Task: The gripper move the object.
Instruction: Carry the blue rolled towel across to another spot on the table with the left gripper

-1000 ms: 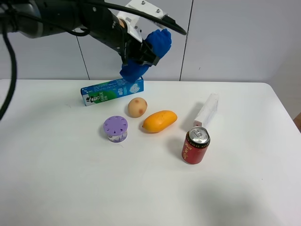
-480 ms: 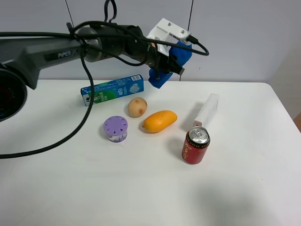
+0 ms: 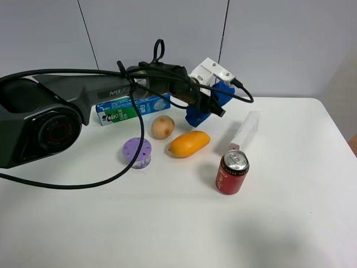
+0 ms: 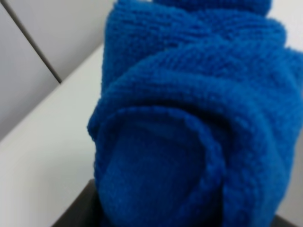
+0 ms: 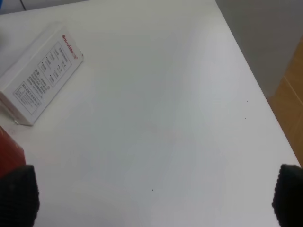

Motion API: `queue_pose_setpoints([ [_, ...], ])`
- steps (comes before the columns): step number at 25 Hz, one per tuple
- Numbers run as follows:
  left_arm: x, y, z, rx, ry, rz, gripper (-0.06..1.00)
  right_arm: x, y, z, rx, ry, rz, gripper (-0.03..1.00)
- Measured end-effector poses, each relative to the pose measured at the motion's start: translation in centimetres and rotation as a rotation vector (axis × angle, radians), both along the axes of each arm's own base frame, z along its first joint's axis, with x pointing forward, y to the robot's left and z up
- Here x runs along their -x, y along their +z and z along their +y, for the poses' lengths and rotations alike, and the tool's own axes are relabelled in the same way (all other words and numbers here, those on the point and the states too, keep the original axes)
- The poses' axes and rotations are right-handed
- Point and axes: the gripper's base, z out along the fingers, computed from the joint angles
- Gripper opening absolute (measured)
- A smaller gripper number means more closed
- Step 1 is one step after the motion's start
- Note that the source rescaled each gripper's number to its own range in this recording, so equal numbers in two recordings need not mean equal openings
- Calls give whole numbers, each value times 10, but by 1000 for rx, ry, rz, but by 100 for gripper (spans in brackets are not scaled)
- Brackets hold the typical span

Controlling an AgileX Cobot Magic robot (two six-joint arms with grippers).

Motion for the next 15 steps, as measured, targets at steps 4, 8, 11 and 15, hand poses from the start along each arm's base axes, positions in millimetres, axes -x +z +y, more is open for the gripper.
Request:
queue_pose_setpoints([
  [4, 0, -16, 0, -48, -35, -6, 0, 0, 0, 0, 0, 0, 0, 100],
  [8, -1, -26, 0, -90, -73, -23, 0, 0, 0, 0, 0, 0, 0, 100],
  [11, -1, -33, -1, -103, -82, -31, 10, 0, 0, 0, 0, 0, 0, 100],
  [15, -2, -35, -1, -114, -97, -56, 34, 0, 0, 0, 0, 0, 0, 100],
])
